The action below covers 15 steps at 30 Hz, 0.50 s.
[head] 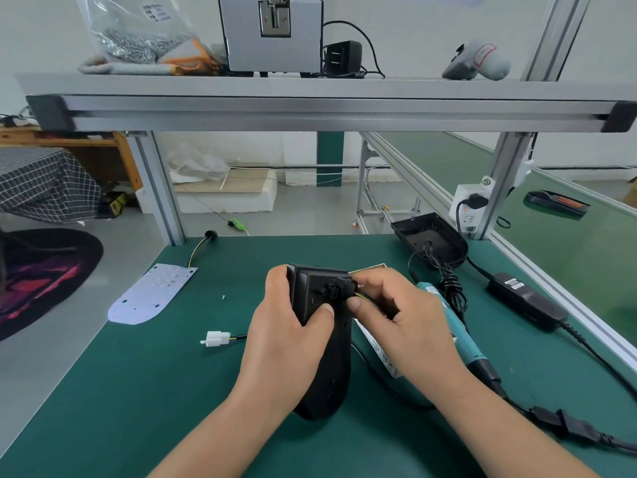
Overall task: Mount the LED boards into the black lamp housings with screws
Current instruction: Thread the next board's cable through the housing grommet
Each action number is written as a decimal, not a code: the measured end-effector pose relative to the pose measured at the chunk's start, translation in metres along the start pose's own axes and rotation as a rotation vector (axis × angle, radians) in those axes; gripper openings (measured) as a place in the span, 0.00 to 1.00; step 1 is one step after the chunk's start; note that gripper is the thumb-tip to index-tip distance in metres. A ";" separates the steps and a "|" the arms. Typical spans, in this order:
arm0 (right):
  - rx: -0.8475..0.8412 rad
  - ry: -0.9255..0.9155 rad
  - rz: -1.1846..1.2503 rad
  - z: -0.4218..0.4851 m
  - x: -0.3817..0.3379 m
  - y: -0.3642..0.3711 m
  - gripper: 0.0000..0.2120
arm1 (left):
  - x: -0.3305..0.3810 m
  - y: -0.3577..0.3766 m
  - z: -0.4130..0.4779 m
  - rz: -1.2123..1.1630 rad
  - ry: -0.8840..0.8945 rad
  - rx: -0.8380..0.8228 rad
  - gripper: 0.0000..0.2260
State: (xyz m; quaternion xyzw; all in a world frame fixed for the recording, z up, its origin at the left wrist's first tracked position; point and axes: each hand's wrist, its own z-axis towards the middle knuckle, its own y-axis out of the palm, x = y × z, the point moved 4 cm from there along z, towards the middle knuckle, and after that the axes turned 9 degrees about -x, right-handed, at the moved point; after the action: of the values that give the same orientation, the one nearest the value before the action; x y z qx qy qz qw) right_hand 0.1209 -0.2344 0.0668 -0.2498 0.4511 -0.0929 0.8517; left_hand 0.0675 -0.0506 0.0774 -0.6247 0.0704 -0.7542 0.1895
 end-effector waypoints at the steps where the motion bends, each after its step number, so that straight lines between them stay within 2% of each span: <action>1: -0.001 0.020 0.019 0.000 0.000 0.000 0.11 | 0.000 0.000 0.000 -0.004 0.001 0.002 0.10; 7: 0.007 0.063 0.201 0.001 0.000 0.002 0.11 | 0.000 0.001 0.000 0.014 0.006 -0.001 0.11; 15: 0.020 0.029 0.162 0.000 0.000 0.001 0.10 | 0.003 0.002 -0.001 0.033 -0.016 -0.004 0.12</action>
State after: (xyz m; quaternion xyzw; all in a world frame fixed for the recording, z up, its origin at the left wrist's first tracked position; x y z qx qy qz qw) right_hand 0.1213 -0.2333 0.0661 -0.2027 0.4812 -0.0321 0.8522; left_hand 0.0665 -0.0532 0.0790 -0.6298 0.0807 -0.7459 0.2010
